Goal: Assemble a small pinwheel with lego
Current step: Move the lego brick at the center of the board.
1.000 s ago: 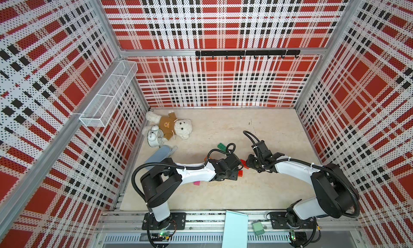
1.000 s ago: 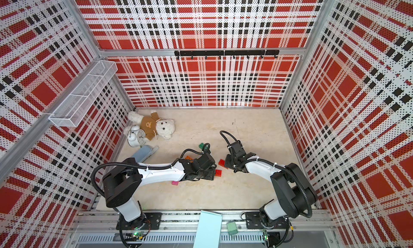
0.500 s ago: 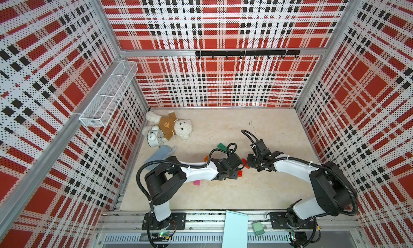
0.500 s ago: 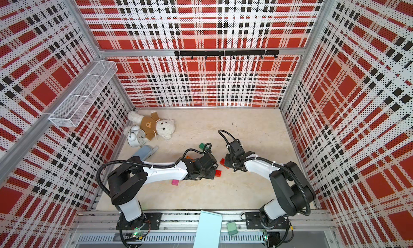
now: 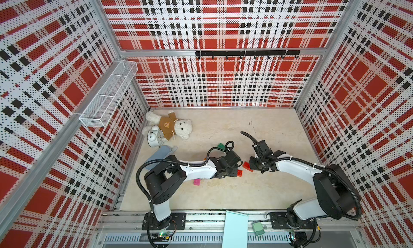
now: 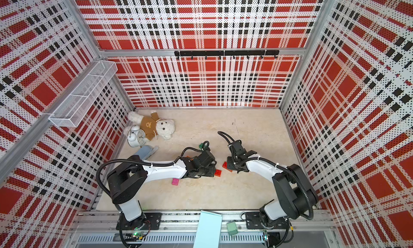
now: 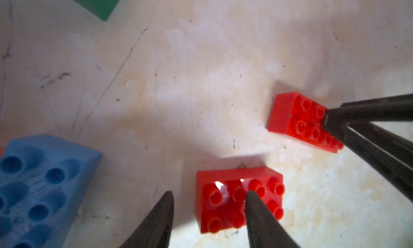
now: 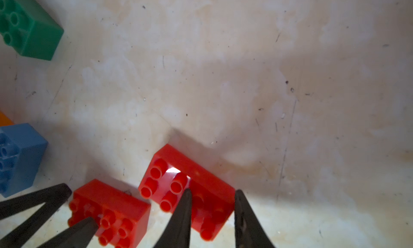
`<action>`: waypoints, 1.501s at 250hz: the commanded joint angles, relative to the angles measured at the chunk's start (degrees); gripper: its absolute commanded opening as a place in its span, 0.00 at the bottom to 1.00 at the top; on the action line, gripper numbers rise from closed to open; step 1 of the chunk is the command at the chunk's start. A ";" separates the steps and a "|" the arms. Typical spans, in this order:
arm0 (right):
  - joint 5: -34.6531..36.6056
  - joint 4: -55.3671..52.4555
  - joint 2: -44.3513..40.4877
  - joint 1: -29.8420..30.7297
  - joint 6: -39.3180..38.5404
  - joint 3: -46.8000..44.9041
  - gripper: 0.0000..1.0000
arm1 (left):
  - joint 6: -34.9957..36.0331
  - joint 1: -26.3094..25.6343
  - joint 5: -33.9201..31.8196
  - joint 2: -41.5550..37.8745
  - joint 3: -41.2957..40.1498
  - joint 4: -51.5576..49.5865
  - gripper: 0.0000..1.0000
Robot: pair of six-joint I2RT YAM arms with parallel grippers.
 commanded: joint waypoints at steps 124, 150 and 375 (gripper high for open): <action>-5.18 -7.03 -1.34 3.09 -0.85 -3.27 0.18 | -0.31 1.63 2.76 0.15 -1.28 4.14 0.56; -4.56 -7.79 -1.30 4.54 0.42 -3.39 0.17 | -0.75 1.63 2.05 -0.10 -1.50 4.05 0.56; -1.36 -13.63 -3.77 7.04 5.31 -5.42 0.14 | -1.46 1.41 3.26 0.38 -2.71 6.23 0.56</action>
